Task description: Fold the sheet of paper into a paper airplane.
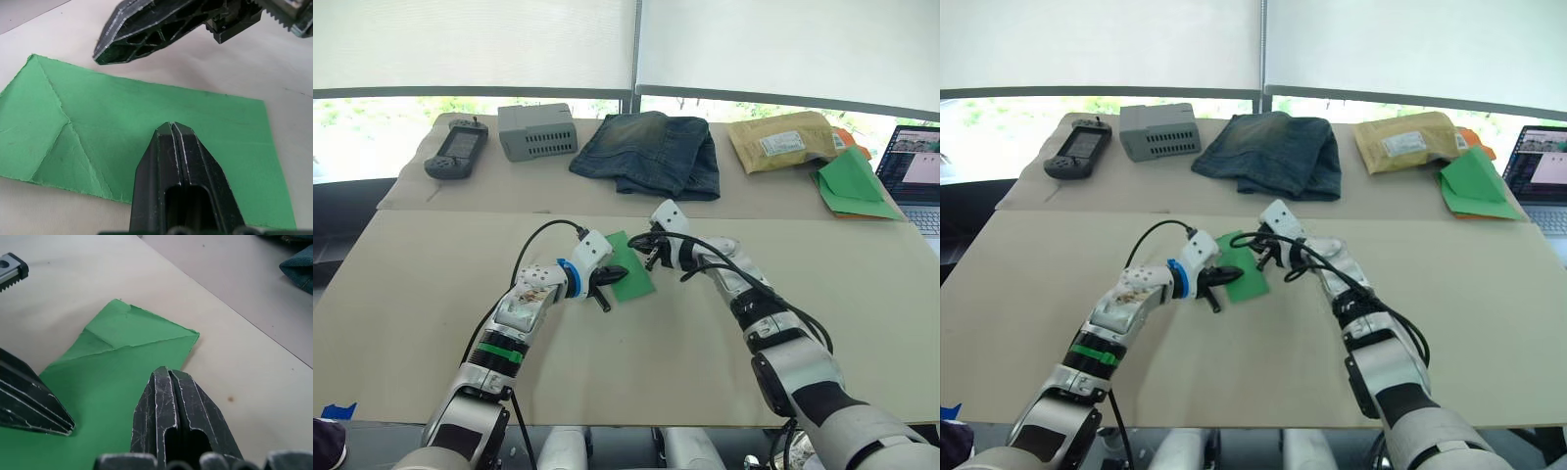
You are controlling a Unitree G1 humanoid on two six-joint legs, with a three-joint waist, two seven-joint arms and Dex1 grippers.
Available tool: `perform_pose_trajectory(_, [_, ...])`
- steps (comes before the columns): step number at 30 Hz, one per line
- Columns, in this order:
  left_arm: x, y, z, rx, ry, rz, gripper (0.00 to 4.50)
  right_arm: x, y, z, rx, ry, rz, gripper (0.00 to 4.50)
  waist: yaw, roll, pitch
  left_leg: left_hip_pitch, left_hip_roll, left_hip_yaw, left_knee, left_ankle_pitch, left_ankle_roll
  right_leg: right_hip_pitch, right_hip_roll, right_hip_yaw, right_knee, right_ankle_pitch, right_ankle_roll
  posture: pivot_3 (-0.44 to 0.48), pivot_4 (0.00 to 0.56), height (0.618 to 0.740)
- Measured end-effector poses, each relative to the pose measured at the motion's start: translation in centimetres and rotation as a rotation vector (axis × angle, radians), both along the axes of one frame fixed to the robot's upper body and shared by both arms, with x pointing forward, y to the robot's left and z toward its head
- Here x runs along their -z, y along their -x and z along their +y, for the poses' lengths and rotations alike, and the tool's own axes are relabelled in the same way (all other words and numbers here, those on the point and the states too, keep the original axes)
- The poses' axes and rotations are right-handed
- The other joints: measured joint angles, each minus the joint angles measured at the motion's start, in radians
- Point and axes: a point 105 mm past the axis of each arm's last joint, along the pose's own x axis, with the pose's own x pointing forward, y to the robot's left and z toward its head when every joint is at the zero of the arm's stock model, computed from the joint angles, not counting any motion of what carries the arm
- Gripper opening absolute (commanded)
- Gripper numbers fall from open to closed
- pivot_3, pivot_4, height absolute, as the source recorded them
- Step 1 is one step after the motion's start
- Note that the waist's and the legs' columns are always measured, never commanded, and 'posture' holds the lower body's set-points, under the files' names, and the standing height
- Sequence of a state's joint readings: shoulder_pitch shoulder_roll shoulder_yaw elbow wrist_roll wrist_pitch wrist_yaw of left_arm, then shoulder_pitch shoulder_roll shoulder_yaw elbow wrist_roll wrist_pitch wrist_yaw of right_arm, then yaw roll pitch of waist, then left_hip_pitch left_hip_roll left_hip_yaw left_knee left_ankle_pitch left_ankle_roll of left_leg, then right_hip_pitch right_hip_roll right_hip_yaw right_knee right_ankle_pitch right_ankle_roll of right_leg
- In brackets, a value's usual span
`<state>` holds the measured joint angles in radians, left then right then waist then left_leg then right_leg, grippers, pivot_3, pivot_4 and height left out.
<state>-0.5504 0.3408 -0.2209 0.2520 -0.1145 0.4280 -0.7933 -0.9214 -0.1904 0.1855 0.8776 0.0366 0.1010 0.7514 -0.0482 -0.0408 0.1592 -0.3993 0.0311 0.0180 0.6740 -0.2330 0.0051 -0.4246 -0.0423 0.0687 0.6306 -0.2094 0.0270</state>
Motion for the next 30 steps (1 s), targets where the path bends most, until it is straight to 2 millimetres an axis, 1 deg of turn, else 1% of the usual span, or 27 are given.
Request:
perform_pose_trajectory(3, [0.0, 0.0, 0.0, -0.004, -0.001, 0.000, 0.00, -0.2, -0.5, 0.7, 0.000, 0.014, 0.000, 0.02, 0.000, 0.000, 0.000, 0.000, 0.000, 0.000, 0.000, 0.000, 0.000, 0.000, 0.000, 0.000, 0.000, 0.000, 0.000, 0.000, 0.150, 0.740])
perform_pose_trajectory(8, [0.0, 0.0, 0.1, -0.012, -0.002, -0.003, 0.00, 0.8, -0.6, 1.7, 0.004, 0.020, 0.029, 0.02, -0.001, 0.000, 0.000, 0.000, 0.000, 0.000, -0.001, 0.000, 0.000, 0.000, 0.000, 0.000, 0.000, 0.000, 0.000, 0.000, 0.150, 0.740])
perform_pose_trajectory(12, [0.0, 0.0, 0.3, -0.021, -0.006, -0.006, 0.00, 0.7, -0.9, 2.1, 0.016, 0.036, 0.022, 0.02, -0.006, 0.000, 0.000, 0.001, 0.000, 0.000, -0.002, 0.000, 0.000, 0.000, 0.000, 0.000, 0.000, 0.000, 0.000, 0.000, 0.150, 0.740])
perform_pose_trajectory(17, [0.0, 0.1, 0.3, -0.025, -0.006, -0.008, 0.00, 0.5, -1.7, 1.6, 0.087, 0.047, 0.004, 0.02, -0.013, 0.000, 0.000, 0.001, 0.000, 0.000, -0.004, 0.000, 0.000, 0.000, -0.001, 0.000, 0.000, 0.000, -0.001, 0.000, 0.150, 0.740])
perform_pose_trajectory(20, [-0.1, 0.1, 0.4, -0.031, -0.008, -0.008, 0.00, 0.5, -1.8, 1.5, 0.097, 0.064, -0.003, 0.02, -0.016, 0.000, 0.000, 0.001, 0.000, 0.000, -0.004, 0.000, 0.000, 0.000, -0.001, 0.000, 0.000, 0.000, -0.001, 0.000, 0.150, 0.740])
perform_pose_trajectory(26, [-0.1, 0.1, 0.5, -0.037, -0.008, -0.006, 0.00, 0.6, -1.0, 2.2, 0.003, 0.044, 0.027, 0.02, -0.020, 0.001, 0.000, 0.002, 0.000, -0.001, -0.005, 0.000, 0.000, 0.000, -0.001, 0.000, 0.000, 0.000, -0.001, 0.000, 0.150, 0.740])
perform_pose_trajectory(30, [-0.1, 0.1, 0.5, -0.036, -0.008, -0.008, 0.00, 0.9, 0.3, 2.9, -0.094, -0.045, 0.026, 0.02, -0.020, 0.001, 0.000, 0.002, 0.000, -0.001, -0.005, 0.000, 0.000, 0.000, -0.001, 0.000, 0.000, 0.000, -0.001, 0.000, 0.150, 0.740])
